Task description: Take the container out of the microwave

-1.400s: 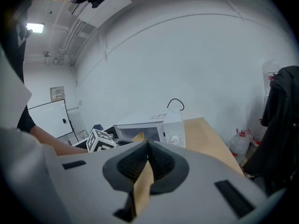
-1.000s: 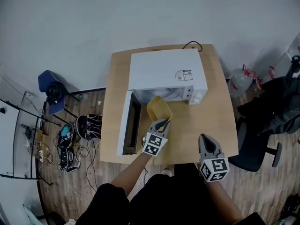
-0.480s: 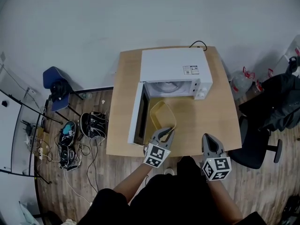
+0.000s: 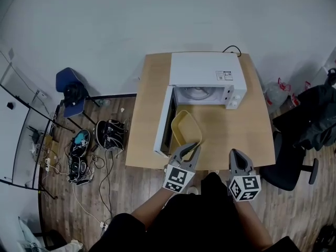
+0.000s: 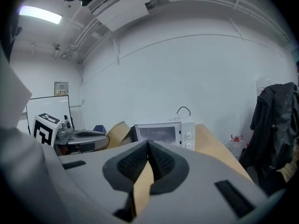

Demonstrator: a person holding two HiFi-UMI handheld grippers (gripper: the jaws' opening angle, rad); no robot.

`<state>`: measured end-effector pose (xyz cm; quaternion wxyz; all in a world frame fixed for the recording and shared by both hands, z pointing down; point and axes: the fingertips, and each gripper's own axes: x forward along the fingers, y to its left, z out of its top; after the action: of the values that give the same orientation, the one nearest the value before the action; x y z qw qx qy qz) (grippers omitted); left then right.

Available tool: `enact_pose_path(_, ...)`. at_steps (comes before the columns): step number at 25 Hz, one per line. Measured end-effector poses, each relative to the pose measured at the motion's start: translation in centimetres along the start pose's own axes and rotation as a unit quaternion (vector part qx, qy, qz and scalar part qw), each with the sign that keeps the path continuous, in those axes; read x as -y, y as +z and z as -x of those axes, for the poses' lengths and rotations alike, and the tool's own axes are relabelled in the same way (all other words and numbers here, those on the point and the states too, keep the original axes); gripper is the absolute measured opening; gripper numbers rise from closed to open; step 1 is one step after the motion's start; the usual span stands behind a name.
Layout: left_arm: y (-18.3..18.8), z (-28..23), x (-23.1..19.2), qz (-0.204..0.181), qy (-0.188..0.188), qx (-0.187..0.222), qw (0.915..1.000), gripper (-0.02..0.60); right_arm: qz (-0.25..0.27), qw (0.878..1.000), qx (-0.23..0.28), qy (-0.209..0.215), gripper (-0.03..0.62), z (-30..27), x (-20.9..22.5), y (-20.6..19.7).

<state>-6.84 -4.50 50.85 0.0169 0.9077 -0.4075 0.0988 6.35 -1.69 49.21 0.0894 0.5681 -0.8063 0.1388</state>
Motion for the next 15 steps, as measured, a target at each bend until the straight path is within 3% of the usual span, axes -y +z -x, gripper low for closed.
enact_pose_path(15,1.5,1.2,-0.6,0.007,0.011,0.03,0.9995,0.031,0.021,1.0,0.007,-0.004,0.06,-0.6,-1.0,1.1)
